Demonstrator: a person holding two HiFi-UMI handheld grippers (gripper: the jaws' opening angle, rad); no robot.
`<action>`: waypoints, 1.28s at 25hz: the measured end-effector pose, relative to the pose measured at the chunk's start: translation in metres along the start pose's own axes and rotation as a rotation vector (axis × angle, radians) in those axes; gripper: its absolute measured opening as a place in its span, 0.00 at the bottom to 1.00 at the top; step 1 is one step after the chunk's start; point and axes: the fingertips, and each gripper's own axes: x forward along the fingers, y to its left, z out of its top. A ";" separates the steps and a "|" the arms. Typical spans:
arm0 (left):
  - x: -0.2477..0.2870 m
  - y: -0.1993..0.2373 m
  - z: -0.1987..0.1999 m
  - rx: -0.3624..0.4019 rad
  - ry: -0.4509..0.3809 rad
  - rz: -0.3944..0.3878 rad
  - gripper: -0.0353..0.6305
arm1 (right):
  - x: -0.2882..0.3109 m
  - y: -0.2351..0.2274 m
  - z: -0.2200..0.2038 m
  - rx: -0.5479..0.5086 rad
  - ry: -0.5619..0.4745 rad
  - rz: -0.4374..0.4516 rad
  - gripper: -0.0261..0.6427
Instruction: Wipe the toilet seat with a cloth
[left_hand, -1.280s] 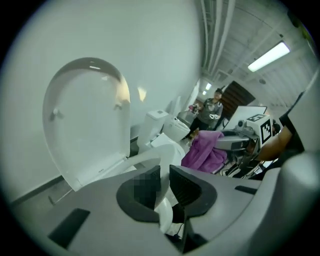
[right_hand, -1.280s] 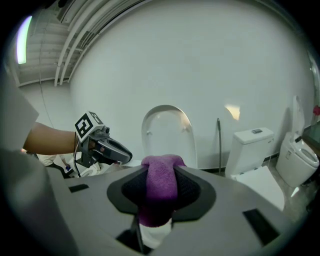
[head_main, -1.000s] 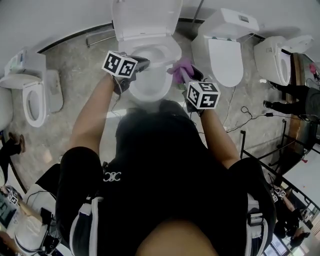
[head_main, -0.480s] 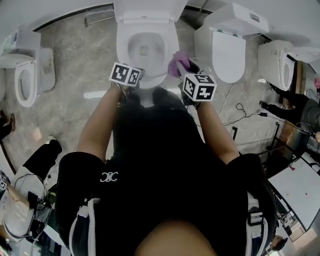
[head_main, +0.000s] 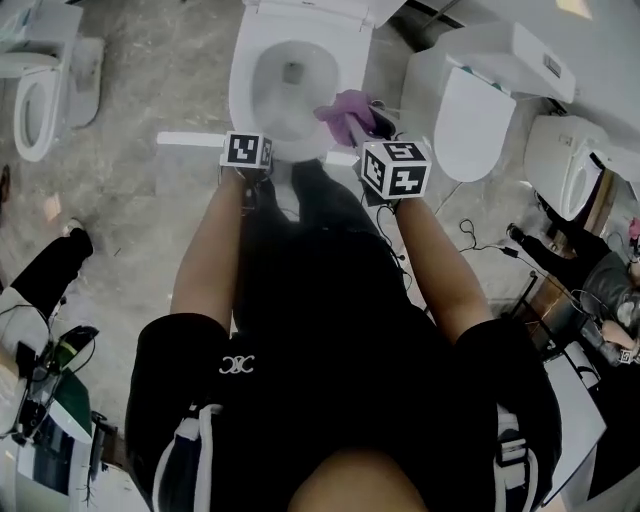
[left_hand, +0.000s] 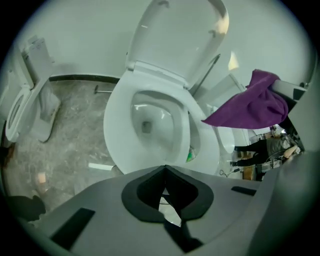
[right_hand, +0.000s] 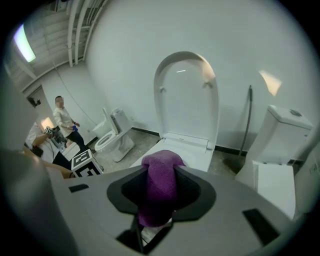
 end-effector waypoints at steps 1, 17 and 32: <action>0.011 0.006 -0.002 -0.014 0.000 0.024 0.07 | 0.008 -0.002 -0.004 -0.032 0.014 0.017 0.22; 0.132 0.070 -0.031 -0.254 -0.100 0.236 0.07 | 0.130 -0.101 -0.042 -0.226 -0.130 -0.012 0.22; 0.134 0.037 -0.006 -0.195 -0.201 0.184 0.07 | 0.284 -0.240 0.001 -0.340 -0.110 -0.040 0.21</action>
